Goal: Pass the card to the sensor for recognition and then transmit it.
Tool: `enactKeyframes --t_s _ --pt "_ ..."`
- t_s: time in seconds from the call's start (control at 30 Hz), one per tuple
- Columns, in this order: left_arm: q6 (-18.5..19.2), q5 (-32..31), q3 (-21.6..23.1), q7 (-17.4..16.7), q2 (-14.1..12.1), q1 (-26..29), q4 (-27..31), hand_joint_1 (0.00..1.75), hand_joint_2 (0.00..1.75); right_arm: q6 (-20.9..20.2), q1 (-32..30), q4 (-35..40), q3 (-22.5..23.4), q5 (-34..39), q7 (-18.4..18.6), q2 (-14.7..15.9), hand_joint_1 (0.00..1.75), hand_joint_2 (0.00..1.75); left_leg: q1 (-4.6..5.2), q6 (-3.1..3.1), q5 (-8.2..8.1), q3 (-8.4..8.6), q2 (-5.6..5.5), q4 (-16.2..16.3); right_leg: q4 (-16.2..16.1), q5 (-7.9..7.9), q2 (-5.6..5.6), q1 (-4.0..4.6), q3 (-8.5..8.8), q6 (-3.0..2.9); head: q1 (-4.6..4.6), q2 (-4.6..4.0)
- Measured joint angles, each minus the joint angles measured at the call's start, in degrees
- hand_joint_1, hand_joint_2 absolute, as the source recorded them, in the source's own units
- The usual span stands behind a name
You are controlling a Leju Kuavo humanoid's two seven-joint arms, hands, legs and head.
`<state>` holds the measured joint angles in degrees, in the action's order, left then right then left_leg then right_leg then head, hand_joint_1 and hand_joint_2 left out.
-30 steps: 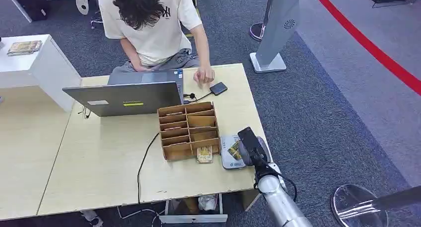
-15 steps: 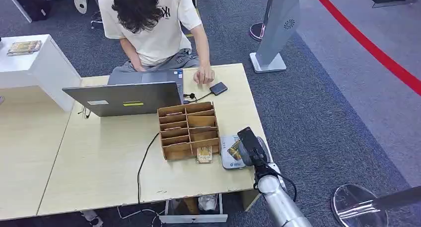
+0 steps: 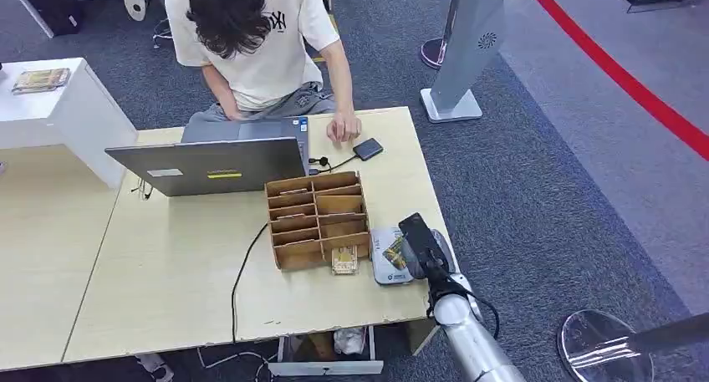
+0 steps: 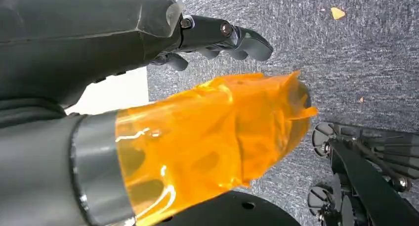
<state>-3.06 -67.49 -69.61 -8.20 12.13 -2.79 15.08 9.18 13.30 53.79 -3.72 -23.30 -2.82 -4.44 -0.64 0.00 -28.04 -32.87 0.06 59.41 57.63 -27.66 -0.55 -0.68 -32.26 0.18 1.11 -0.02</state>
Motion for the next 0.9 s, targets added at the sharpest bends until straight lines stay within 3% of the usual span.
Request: enactKeyframes --t_s 0.5,0.9 --pt "0.0 0.0 -0.2 0.2 0.2 0.0 0.1 0.00 0.00 1.3 -1.4 2.8 0.9 -0.1 -1.3 -0.3 1.75 1.75 0.00 0.00 0.00 -0.02 0.00 0.0 0.0 0.00 -0.02 0.00 0.00 0.00 0.00 0.00" --pt "0.1 0.3 -1.7 0.4 1.4 0.4 1.4 0.00 0.00 3.8 -5.6 21.4 0.9 -1.2 -3.2 -0.8 1.75 1.75 0.00 0.00 0.00 -0.04 -0.01 0.0 0.0 0.00 -0.03 0.00 -0.02 0.00 0.00 0.00"
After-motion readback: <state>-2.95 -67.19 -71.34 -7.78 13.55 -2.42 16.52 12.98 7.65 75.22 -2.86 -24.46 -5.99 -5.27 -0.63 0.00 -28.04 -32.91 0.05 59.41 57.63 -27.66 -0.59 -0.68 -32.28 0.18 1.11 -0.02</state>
